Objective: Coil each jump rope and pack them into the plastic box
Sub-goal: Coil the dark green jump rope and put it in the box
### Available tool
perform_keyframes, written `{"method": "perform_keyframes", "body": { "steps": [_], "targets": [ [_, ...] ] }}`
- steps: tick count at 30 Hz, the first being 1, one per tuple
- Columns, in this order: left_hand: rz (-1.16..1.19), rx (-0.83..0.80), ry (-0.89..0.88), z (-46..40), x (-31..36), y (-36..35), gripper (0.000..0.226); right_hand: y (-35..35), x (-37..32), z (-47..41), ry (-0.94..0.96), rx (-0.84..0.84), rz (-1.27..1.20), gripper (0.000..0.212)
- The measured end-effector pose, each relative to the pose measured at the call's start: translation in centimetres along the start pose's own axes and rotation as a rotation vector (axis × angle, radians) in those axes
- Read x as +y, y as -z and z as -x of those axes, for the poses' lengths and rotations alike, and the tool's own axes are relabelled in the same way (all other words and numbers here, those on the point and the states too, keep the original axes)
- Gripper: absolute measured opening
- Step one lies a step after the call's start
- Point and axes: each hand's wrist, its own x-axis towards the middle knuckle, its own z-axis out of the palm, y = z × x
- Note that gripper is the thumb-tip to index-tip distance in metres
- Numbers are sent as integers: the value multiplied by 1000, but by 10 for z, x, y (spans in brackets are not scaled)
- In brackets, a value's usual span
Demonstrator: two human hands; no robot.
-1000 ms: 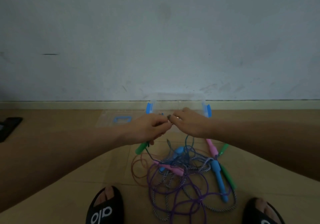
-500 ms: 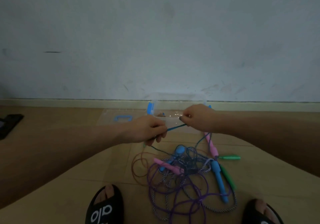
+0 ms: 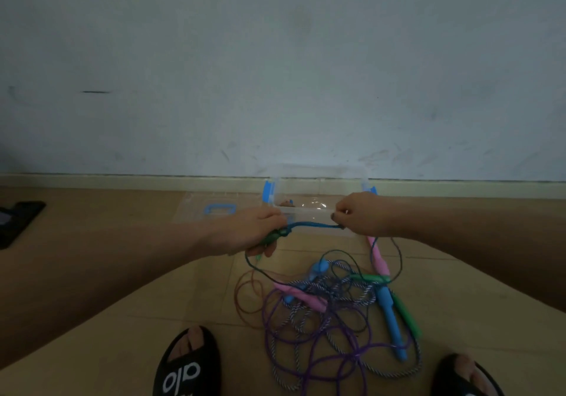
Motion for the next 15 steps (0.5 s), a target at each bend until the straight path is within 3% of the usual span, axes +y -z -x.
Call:
{"method": "perform_keyframes", "body": {
  "steps": [4, 6, 10, 15],
  "targets": [
    [36, -51, -30, 1, -2, -7, 11, -16, -21, 4, -107, -245, -674, 40],
    [-10, -44, -62, 2, 2, -10, 11, -18, -33, 5, -85, -277, -843, 42],
    [-56, -7, -127, 0, 5, -10, 15, -13, -47, 9, 36, -215, -745, 24],
    [-90, 25, -164, 2, 1, -5, 11, -6, -43, 13, 27, -169, -682, 5]
  ]
}}
